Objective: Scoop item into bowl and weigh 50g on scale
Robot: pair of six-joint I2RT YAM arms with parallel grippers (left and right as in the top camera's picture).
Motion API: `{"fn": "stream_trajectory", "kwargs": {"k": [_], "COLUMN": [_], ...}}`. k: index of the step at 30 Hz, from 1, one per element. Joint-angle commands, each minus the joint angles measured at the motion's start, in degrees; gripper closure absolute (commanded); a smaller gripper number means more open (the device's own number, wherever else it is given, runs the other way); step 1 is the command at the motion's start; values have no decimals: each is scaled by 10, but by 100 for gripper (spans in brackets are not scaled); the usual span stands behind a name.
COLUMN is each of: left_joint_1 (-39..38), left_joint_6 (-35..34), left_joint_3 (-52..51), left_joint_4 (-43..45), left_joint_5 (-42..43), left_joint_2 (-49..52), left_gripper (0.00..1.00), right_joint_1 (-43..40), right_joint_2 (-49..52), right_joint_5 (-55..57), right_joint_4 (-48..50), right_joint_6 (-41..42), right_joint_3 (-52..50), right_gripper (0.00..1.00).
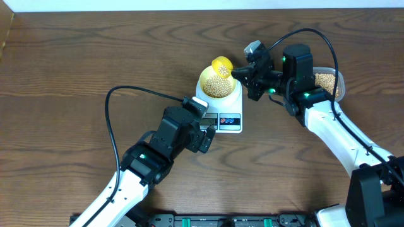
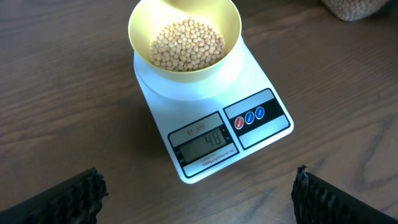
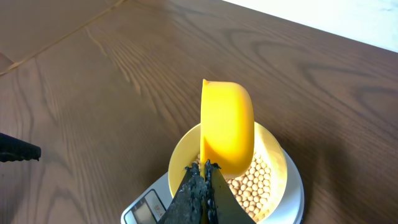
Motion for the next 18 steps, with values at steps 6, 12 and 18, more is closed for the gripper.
{"fn": "stream_trajectory", "kwargs": {"k": [6,12,18], "left_joint_1": [2,2,2], "left_joint_6": [-9,-9,-9], "left_joint_3": [1,1,1], "left_joint_4": [2,2,2], "left_joint_5": [-7,-7,-7], "left_joint_2": [1,1,1], "left_gripper": [2,2,2], "right_joint_1": [2,2,2], "right_joint_2": [3,3,3], "right_joint_5": [-2,-2,17], "right_joint_4": [1,1,1], "right_joint_6": [7,6,4], "right_joint_3": [0,0,0], "right_gripper": [99,99,99]}}
